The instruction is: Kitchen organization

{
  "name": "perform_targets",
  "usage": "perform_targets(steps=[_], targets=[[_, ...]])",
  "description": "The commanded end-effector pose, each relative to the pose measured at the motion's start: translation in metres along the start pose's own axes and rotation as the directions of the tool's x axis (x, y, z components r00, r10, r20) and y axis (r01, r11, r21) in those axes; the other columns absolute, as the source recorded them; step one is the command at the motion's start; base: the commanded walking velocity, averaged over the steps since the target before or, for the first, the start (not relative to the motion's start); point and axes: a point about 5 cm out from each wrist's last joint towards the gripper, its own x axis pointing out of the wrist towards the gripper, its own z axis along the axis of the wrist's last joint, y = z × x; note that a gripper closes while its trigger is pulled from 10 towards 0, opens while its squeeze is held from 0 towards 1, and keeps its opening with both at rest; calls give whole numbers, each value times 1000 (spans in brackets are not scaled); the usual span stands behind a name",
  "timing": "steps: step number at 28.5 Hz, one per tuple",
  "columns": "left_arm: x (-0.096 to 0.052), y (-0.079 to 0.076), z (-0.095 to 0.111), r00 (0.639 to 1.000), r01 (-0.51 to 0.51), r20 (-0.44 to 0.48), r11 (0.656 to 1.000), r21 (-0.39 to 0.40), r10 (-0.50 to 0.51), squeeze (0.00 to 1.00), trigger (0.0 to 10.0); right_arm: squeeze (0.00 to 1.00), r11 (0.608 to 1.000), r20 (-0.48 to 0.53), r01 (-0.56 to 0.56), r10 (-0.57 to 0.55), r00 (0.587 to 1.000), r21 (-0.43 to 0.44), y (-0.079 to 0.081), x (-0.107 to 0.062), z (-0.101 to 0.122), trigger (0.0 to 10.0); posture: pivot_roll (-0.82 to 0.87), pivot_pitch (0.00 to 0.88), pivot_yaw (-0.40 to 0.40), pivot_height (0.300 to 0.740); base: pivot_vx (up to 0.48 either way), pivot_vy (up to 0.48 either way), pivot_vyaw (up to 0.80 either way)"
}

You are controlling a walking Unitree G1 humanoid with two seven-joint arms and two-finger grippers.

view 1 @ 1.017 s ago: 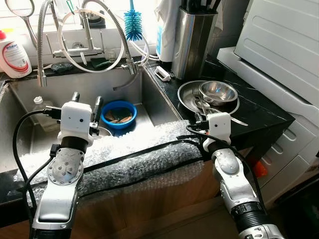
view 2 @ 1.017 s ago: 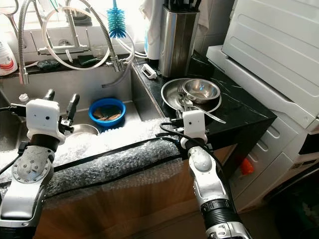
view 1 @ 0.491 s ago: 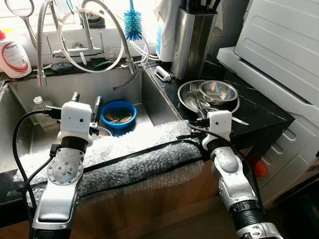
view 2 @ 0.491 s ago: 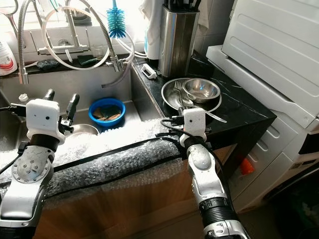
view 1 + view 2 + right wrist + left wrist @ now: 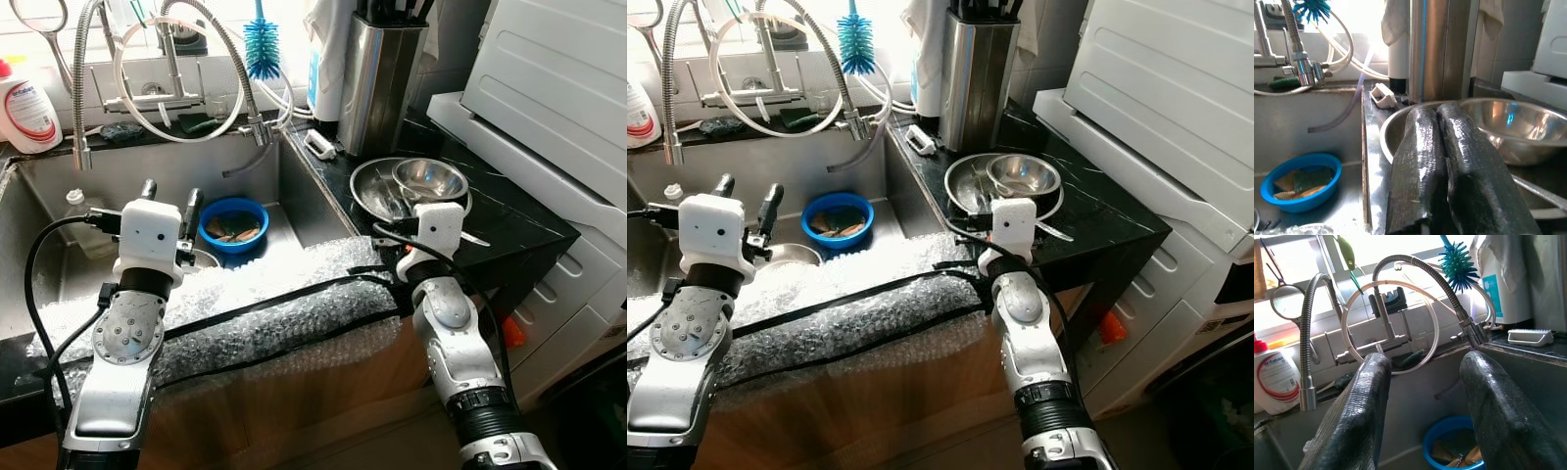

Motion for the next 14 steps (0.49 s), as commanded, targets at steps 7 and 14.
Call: perform_targets(steps=[7, 14], targets=[[3, -1, 6, 999, 5, 33, 1000, 16, -6, 0, 10000, 0, 1000, 93, -26, 25, 995, 6, 4, 5, 22, 0, -27, 0, -63, 727, 0, 0, 0], [3, -2, 6, 999, 2, 33, 1000, 16, -2, 0, 10000, 0, 1000, 133, -21, 22, 991, -5, 4, 8, 33, 0, -27, 0, -63, 727, 0, 0, 0]])
